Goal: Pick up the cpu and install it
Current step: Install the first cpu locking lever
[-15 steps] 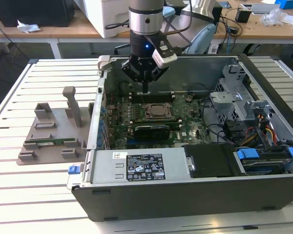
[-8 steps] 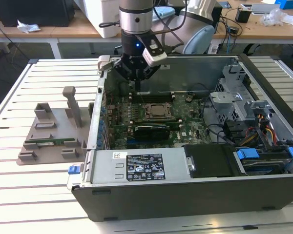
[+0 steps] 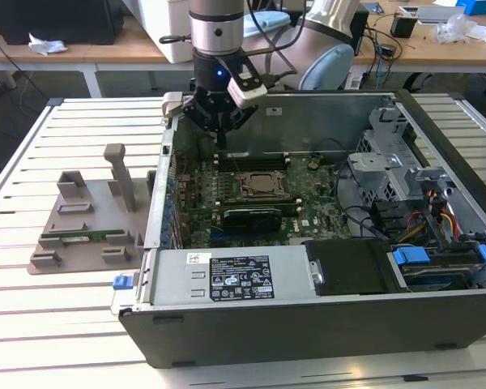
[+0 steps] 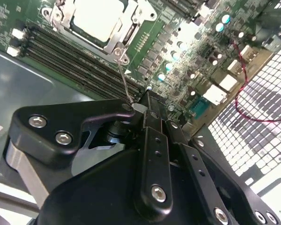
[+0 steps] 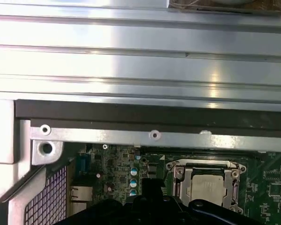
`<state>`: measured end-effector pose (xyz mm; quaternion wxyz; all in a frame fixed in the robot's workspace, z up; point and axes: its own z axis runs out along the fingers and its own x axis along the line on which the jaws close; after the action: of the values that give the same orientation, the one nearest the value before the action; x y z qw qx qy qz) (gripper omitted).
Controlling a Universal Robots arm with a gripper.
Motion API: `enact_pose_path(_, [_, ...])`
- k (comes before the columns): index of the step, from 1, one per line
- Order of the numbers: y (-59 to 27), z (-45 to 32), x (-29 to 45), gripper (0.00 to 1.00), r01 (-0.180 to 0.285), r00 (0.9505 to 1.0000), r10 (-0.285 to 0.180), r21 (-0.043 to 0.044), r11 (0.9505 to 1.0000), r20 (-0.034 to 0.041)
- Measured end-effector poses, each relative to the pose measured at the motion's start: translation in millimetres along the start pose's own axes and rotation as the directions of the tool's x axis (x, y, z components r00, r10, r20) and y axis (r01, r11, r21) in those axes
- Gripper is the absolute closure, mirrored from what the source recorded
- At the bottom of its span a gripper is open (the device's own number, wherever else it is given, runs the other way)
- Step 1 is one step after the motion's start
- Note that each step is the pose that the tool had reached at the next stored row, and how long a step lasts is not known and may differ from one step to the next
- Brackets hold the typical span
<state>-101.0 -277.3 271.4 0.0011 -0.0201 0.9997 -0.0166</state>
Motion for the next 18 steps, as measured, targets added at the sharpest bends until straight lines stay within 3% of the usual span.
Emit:
enact_pose_path(5, [2.6,6.8,-2.0,0.89,0.000,1.0000,0.000,0.0002,1.0000,-0.0001])
enact_pose_path(18, [1.7,8.0,-25.4,0.89,0.000,1.0000,0.000,0.0000,1.0000,-0.0002])
